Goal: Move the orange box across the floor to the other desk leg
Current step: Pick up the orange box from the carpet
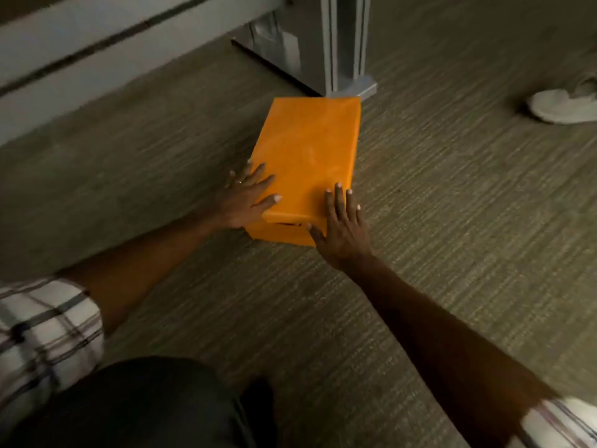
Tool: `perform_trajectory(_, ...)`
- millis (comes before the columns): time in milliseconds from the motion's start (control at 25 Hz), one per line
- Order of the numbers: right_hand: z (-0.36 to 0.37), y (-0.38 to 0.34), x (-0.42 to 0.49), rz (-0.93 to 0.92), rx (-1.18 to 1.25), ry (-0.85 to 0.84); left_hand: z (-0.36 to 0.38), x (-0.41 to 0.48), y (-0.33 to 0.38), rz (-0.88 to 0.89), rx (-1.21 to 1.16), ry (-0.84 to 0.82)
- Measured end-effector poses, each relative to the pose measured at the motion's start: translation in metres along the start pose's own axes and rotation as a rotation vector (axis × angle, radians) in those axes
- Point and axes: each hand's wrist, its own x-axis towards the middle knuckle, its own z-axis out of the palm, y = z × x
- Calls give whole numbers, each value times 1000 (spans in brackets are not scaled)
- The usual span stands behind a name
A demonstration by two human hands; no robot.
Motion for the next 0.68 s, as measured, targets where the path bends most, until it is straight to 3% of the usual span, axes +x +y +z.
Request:
perform_trajectory(120, 11, 16, 1, -105, -110, -45, 23, 5, -21, -116, -120, 52)
perform_trajectory(200, 8, 21, 3, -101, -22, -63, 37, 5, -33, -155, -159, 83)
perform_trajectory(320, 7, 11, 12, 29, 310, -4, 47, 6, -42, -214, -365, 149)
perform_trajectory(480, 2, 6, 33, 410, 770, -15, 45, 4, -46, -467, -935, 150)
perform_trajectory(600, 1, 7, 36, 486, 1092, -95, 46, 1, -45, -504, -1000, 162)
perform_trajectory(680, 2, 4, 37, 467, 1120, -119, 48, -3, -46, -490, -1037, 235)
